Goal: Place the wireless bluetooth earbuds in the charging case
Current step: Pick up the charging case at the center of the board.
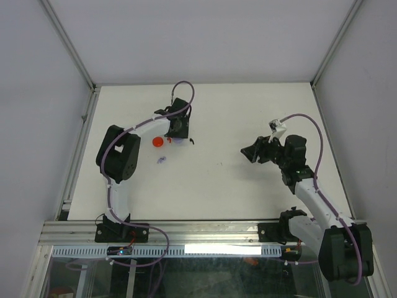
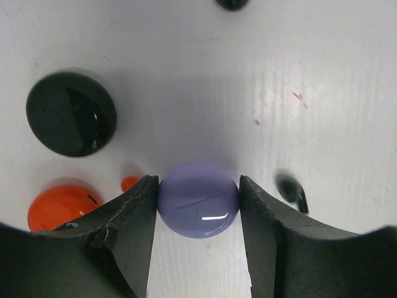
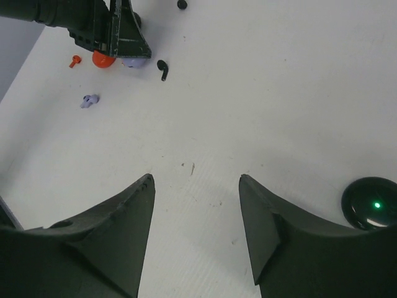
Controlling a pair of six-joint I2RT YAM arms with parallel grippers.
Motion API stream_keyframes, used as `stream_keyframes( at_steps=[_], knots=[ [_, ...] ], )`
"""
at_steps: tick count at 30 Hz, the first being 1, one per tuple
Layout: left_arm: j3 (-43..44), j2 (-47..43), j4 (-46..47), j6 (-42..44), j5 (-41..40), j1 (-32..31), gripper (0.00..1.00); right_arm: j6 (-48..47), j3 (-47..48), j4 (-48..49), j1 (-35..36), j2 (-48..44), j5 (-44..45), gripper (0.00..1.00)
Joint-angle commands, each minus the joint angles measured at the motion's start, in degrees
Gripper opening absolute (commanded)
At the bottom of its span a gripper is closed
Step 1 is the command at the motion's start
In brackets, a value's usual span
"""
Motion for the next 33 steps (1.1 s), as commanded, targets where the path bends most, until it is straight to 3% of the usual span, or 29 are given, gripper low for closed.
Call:
stream_keyframes(
  at_steps=[1, 8, 18, 26, 33],
  knots=[
    [-2.1, -9.7, 5.1, 0.0, -1.2, -2.6, 0.46, 2.4, -0.3, 11.4, 2.1, 0.6, -2.0, 0.6],
    [-7.7, -18.6, 10.0, -1.7, -3.2, -7.5, 0.44, 8.1, -2.7, 28.8, 6.9, 4.2, -1.7, 0.6],
    [-14.5, -29.9, 17.3, -5.8, -3.4, -12.0, 0.42, 10.1, -2.7, 44.3, 14.2, 11.2, 1.0, 0.6],
    [-18.3, -35.1, 23.0, -12.3, -2.5, -15.7, 0.39, 11.7, -4.2, 61.0, 19.2, 18.7, 4.4, 0.59],
    [-21.5, -38.8, 27.8, -16.2, -3.1, -18.2, 0.38, 10.7, -3.7, 69.0, 22.5, 23.3, 7.5, 0.59]
  ],
)
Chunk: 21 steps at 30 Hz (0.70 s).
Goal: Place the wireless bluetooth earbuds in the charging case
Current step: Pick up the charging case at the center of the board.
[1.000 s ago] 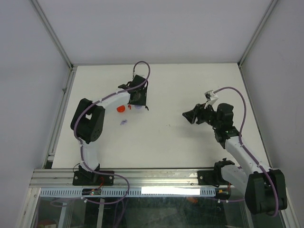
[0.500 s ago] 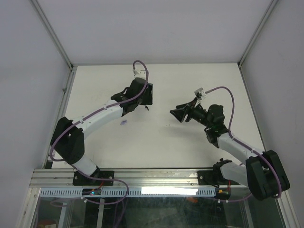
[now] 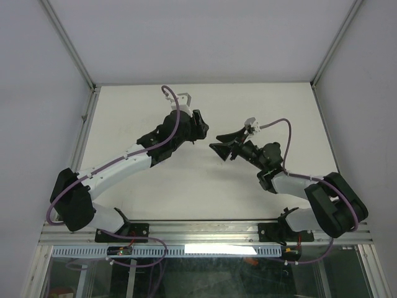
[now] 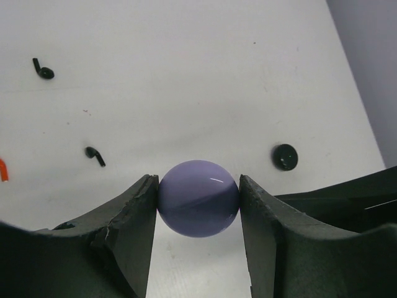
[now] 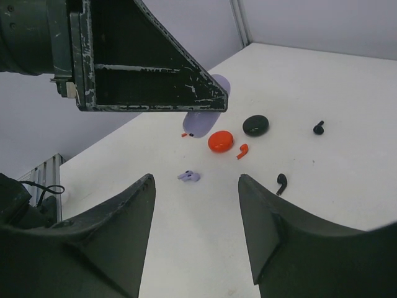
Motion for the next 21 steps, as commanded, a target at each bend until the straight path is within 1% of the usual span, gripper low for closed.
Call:
stream_keyframes(
  at_steps=[1, 6, 14, 21],
  knots=[
    [-1.2, -3.7, 7.6, -4.4, -0.1, -1.5, 0.38, -0.5, 1.0, 10.9, 1.7, 1.9, 3.6, 0.58],
    [-2.3, -4.0, 10.0, -5.2, 0.6, -3.2, 0.37, -0.9, 1.7, 13.3, 3.0, 3.7, 6.3, 0.58],
    [-3.1, -3.8, 11.9, -5.6, -0.6, -5.3, 0.36, -1.1, 2.7, 15.8, 4.0, 5.6, 9.6, 0.57],
    [-3.1, -3.0, 12.4, -5.5, -0.2, -6.4, 0.36, 0.4, 2.7, 19.2, 4.0, 7.6, 11.5, 0.52]
  ],
)
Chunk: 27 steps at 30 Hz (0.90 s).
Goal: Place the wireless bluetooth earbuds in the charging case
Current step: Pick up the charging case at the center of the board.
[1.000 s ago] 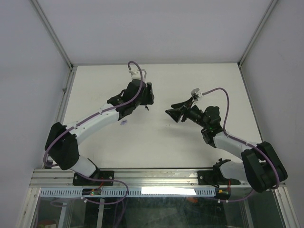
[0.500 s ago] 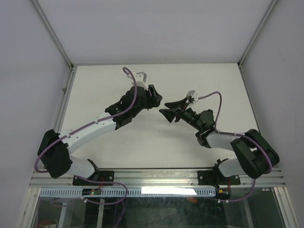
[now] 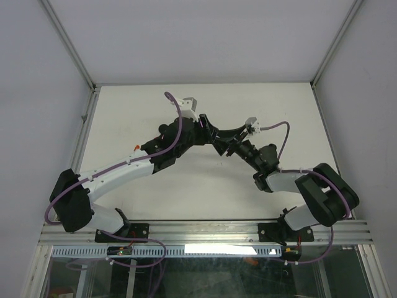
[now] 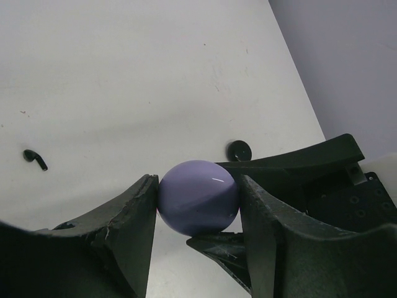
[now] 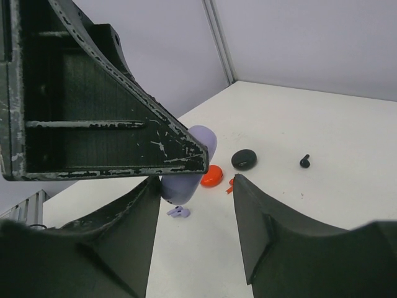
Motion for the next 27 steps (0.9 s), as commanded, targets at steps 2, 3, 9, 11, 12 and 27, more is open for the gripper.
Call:
stream_keyframes(
  at_steps=[2, 3, 9, 11, 12, 27],
  knots=[
    [-0.1, -1.2, 4.8, -0.8, 0.0, -1.1, 0.36, 0.9, 1.9, 7.0, 0.3, 1.5, 2.8, 0.48],
    [-0.1, -1.3, 4.9, -0.8, 0.0, -1.2, 0.36, 1.3, 1.9, 7.7, 0.3, 1.8, 2.9, 0.46],
    [-0.9, -1.8, 5.6, 0.4, 1.2, -1.2, 0.4, 2.1, 2.0, 10.2, 0.3, 2.5, 2.6, 0.24],
    [-1.4, -2.5, 6.1, 1.3, 1.7, -1.2, 0.45, 2.1, 2.0, 10.1, 0.3, 2.1, 1.8, 0.14],
    [-1.8, -3.0, 6.5, 1.8, 1.9, -1.2, 0.49, 2.1, 2.0, 10.0, 0.3, 2.0, 1.5, 0.09],
    [-15.5, -17.5, 23.3, 6.4, 29.5, 11.8, 0.83, 6.4, 1.4, 10.8, -1.9, -1.7, -8.3, 0.0]
  ],
)
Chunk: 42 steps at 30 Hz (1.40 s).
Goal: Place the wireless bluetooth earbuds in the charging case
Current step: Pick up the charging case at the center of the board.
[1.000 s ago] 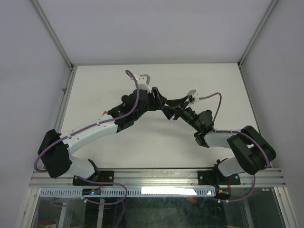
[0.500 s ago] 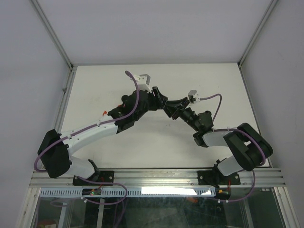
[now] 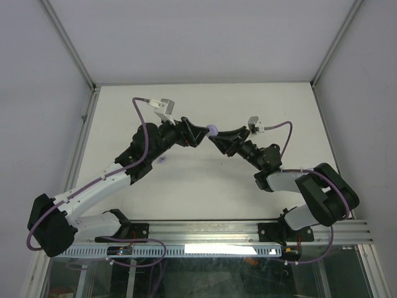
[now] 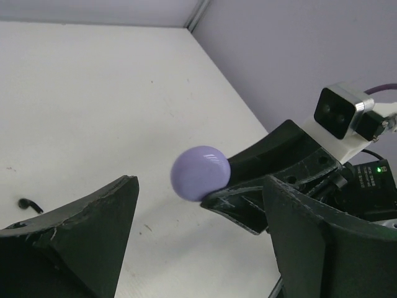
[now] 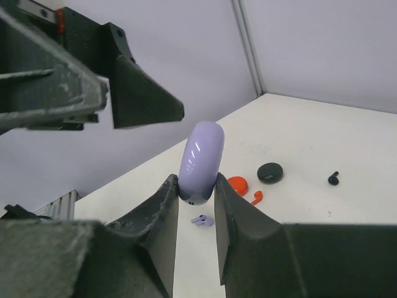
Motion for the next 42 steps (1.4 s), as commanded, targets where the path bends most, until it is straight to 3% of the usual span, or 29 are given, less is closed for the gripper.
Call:
stream_keyframes(
  at_steps=[1, 6, 11, 22, 36, 42],
  knots=[
    [-4.6, -4.6, 12.2, -0.9, 19.1, 8.5, 0.83, 3.0, 1.4, 6.1, -1.2, -3.0, -5.4, 0.0],
    [-8.2, -5.4, 20.2, -1.8, 31.6, 12.3, 0.81, 6.1, 2.6, 6.6, -2.1, -4.4, -10.7, 0.0],
    [-9.2, -3.4, 27.7, -3.4, 37.7, 12.9, 0.76, 9.1, 4.2, 7.0, -2.3, -5.7, -14.0, 0.0],
    [-9.3, 1.8, 38.1, -8.9, 42.8, 13.2, 0.55, 15.1, 5.7, 10.8, -2.3, -5.7, -17.1, 0.0],
    [-9.7, 3.8, 38.3, -10.5, 41.8, 13.4, 0.46, 16.2, 6.2, 11.4, -2.4, -6.3, -18.3, 0.0],
    [-9.7, 3.3, 38.5, -10.0, 42.8, 13.4, 0.27, 16.5, 6.9, 11.4, -2.4, -5.9, -19.9, 0.02]
  ],
)
